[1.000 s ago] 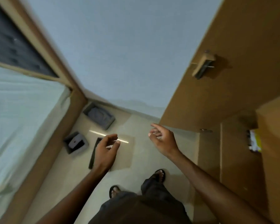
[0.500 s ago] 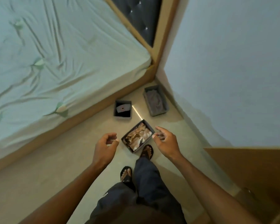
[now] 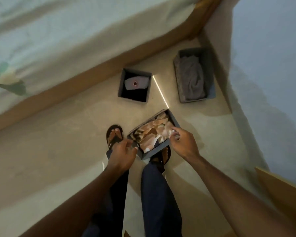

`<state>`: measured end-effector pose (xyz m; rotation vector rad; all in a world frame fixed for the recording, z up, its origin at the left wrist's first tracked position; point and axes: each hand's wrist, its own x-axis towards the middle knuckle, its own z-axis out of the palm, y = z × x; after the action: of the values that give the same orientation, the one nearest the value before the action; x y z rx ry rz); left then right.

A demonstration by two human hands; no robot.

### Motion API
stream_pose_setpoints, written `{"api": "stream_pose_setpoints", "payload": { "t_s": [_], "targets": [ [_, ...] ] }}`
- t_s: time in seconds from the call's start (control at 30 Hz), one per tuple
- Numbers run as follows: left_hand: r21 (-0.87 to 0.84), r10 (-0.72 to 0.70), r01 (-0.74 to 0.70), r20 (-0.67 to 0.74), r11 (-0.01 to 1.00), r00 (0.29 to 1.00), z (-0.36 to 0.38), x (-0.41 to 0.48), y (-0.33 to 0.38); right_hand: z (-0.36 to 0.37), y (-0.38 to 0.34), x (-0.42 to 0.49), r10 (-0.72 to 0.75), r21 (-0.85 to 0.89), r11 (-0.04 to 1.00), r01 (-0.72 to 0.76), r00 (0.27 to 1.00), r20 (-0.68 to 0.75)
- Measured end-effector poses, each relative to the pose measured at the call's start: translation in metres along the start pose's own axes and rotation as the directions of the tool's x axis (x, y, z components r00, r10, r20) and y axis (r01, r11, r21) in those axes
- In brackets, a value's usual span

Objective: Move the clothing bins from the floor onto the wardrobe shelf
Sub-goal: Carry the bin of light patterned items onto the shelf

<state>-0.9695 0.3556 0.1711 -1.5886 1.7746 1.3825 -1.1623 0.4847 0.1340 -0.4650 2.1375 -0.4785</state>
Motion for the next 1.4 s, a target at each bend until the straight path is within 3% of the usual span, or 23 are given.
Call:
{"api": "stream_pose_setpoints", "payload": {
  "t_s": [0.17, 0.3, 0.4, 0.57, 0.63, 0.83, 1.13, 1.3, 1.4],
  "targets": [
    [0.282, -0.063, 0.026, 0.123, 0.959, 0.990, 0.075, 0.116, -0.050, 0.073, 0.077, 0.099, 0.036, -0.223, 0.973, -0.065, 0.991, -0.133],
    [0.403, -0.124, 0.076, 0.094, 0.912, 0.988, 0.109, 0.164, -0.089, 0.103, 0.121, 0.148, 0.097, -0.312, 0.940, -0.139, 0.984, -0.146],
    [0.397, -0.206, 0.207, -0.045, 0.894, 0.977, 0.113, 0.176, -0.106, 0.116, 0.140, 0.170, 0.122, -0.299, 0.943, -0.146, 0.988, -0.095],
    [0.326, -0.181, 0.105, 0.212, 0.940, 0.961, 0.124, 0.183, -0.129, 0.119, 0.143, 0.175, 0.071, -0.299, 0.948, -0.105, 0.990, -0.122],
    [0.324, -0.160, 0.085, 0.211, 0.942, 0.964, 0.122, 0.182, -0.123, 0.113, 0.140, 0.168, 0.056, -0.323, 0.942, -0.094, 0.991, -0.124],
    [0.378, -0.199, 0.149, 0.098, 0.914, 0.975, 0.084, 0.157, -0.085, 0.078, 0.125, 0.113, 0.138, -0.309, 0.937, -0.162, 0.985, -0.099],
    [0.524, -0.055, -0.020, 0.127, 0.852, 0.990, -0.026, 0.043, 0.014, 0.000, 0.052, -0.047, 0.211, -0.222, 0.954, -0.201, 0.977, 0.022],
    [0.574, 0.086, -0.167, 0.166, 0.802, 0.982, -0.079, -0.037, 0.059, -0.038, 0.003, -0.140, 0.248, -0.131, 0.958, -0.256, 0.966, -0.072],
    [0.592, 0.227, -0.332, 0.247, 0.734, 0.942, -0.118, -0.087, 0.094, -0.063, -0.025, -0.199, 0.313, -0.033, 0.946, -0.322, 0.936, -0.161]
  ]
}}
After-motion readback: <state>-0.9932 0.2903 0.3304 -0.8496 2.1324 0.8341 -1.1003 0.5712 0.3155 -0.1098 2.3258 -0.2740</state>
